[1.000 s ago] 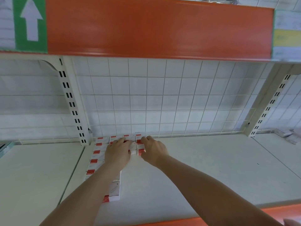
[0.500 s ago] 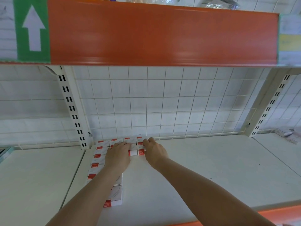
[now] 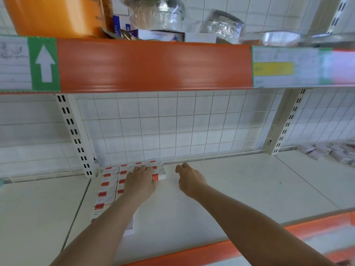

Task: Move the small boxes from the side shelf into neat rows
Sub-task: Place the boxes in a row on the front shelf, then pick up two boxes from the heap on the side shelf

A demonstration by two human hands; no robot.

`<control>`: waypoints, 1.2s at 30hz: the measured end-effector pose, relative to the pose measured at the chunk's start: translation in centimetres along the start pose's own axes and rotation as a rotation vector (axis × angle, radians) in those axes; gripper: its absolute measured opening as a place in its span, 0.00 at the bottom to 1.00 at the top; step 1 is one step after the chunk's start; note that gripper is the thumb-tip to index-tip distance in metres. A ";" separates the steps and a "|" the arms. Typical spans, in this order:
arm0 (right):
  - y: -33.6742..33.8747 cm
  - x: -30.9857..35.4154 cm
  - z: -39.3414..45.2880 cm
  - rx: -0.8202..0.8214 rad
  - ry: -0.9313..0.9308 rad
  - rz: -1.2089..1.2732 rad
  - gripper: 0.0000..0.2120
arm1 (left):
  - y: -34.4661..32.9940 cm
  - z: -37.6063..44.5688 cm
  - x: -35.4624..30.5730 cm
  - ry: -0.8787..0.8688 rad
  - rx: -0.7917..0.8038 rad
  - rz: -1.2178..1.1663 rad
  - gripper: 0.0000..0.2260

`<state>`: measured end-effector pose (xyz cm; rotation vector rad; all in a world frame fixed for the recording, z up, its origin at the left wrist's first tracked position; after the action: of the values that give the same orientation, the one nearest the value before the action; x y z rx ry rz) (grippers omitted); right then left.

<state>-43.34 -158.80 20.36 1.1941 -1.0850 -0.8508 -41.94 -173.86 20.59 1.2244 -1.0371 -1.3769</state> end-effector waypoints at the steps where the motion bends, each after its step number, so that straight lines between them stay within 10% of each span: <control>1: 0.3 -0.4 -0.4 -0.004 -0.009 -0.004 0.18 | 0.1 -0.1 -0.6 -0.012 0.005 0.009 0.18; 36: 10.6 -25.7 -15.9 -0.146 -0.213 -0.105 0.19 | 0.1 -2.5 -32.9 -0.328 0.018 -0.070 0.15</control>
<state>-35.78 -128.13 25.39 1.0622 -1.1169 -1.1394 -39.14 -141.35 25.34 1.0778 -1.2424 -1.6639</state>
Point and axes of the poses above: each hand's wrist, its own z-axis towards the middle knuckle, its own y-axis out of the back of the hand, x = y × z, the point moved 8 cm from there along z, towards the middle knuckle, and after that the axes turned 2 degrees about -z, right-handed, at the moved point
